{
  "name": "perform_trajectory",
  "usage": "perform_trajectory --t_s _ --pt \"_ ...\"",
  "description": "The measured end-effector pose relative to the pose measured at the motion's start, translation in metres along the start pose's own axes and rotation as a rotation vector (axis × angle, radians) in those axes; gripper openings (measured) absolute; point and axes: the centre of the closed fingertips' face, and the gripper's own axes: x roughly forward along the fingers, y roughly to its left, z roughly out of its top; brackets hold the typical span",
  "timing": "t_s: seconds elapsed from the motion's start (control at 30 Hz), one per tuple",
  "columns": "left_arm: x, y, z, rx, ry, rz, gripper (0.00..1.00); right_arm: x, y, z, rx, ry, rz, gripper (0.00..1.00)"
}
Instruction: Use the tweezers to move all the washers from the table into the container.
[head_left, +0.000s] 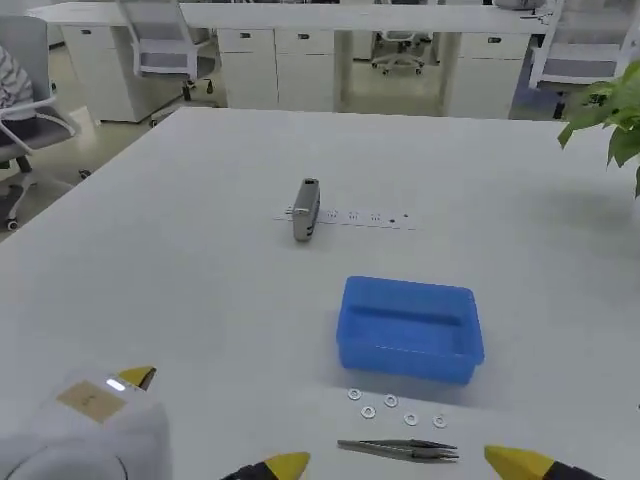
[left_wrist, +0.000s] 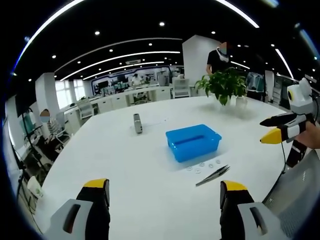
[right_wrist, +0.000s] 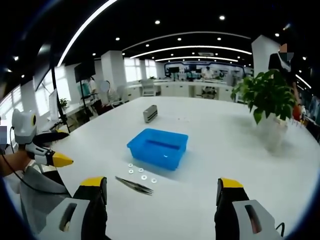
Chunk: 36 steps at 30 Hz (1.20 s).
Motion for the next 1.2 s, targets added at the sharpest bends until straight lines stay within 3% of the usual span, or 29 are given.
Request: perform_trajectory --t_s 0.2,0.37,0.47,0.6,0.73,0.87,1.0,1.17,1.2 --pt "0.011 -0.006 -0.004 0.007 0.018 -0.03 0.92 0.003 -0.001 0.001 0.005 -0.001 0.004 0.89" --pt "0.022 -0.021 -0.004 0.018 0.041 -0.13 0.83 0.005 -0.002 -0.004 -0.002 0.02 0.004 0.89" --pt "0.029 -0.034 -0.007 0.06 0.08 -0.23 0.71 0.008 -0.002 -0.008 0.003 0.033 0.01 0.89" --pt "0.038 -0.045 -0.008 0.095 0.107 -0.301 0.52 0.01 -0.002 -0.012 -0.001 0.046 0.017 0.88" --pt "0.049 -0.059 -0.012 0.133 0.132 -0.391 0.4 0.012 -0.001 -0.013 0.0 0.05 0.024 0.88" --pt "0.062 -0.066 -0.019 0.217 0.174 -0.437 0.31 0.015 0.0 -0.016 -0.003 0.065 0.03 0.88" --pt "0.074 -0.072 -0.024 0.228 0.186 -0.476 0.23 0.016 -0.001 -0.021 -0.001 0.084 0.034 0.88" --pt "0.089 -0.076 -0.04 0.291 0.255 -0.515 0.16 0.016 -0.001 -0.025 0.004 0.099 0.041 0.88" --pt "0.093 -0.078 -0.04 0.298 0.24 -0.516 0.16 0.016 -0.002 -0.028 0.003 0.106 0.041 0.88"
